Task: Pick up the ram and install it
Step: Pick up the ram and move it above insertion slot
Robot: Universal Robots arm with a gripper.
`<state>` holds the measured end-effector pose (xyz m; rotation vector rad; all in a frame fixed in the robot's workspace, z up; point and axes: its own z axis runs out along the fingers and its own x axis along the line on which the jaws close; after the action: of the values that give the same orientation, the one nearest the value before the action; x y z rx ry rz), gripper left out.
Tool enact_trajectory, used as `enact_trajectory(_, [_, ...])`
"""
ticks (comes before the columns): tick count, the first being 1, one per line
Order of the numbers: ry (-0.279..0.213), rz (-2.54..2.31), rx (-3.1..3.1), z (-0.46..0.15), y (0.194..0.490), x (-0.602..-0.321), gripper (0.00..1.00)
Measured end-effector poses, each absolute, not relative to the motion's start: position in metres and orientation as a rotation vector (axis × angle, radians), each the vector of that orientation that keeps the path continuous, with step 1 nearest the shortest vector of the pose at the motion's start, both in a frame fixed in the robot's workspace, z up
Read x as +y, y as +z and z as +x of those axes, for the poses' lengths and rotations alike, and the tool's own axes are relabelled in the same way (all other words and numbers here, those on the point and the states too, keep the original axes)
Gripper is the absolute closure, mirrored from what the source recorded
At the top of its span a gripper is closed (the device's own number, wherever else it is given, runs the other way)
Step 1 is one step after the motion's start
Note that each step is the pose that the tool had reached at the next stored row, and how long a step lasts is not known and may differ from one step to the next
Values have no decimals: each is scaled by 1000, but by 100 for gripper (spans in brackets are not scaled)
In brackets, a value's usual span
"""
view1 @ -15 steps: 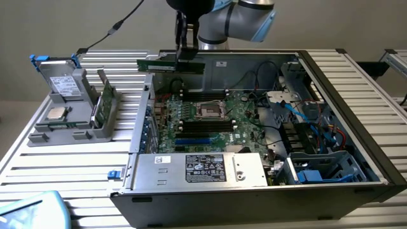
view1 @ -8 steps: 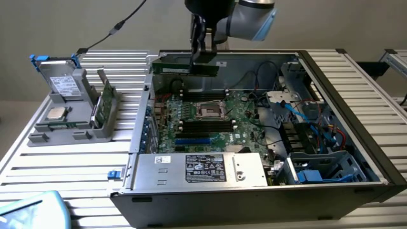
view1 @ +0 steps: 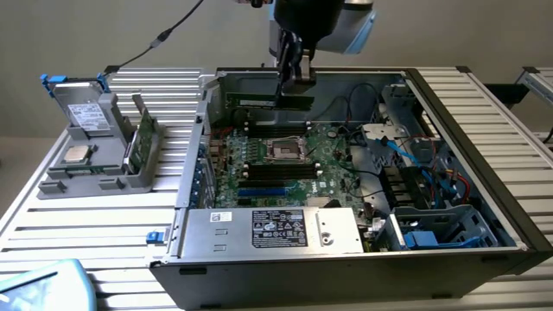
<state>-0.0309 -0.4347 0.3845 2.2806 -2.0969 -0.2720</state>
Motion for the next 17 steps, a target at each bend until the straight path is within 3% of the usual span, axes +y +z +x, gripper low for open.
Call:
enact_trajectory(10, [-263,2266,-2124,-21,369,-435,86])
enact_trajectory(17, [-227,2266,-2142,-17,364,-435,86])
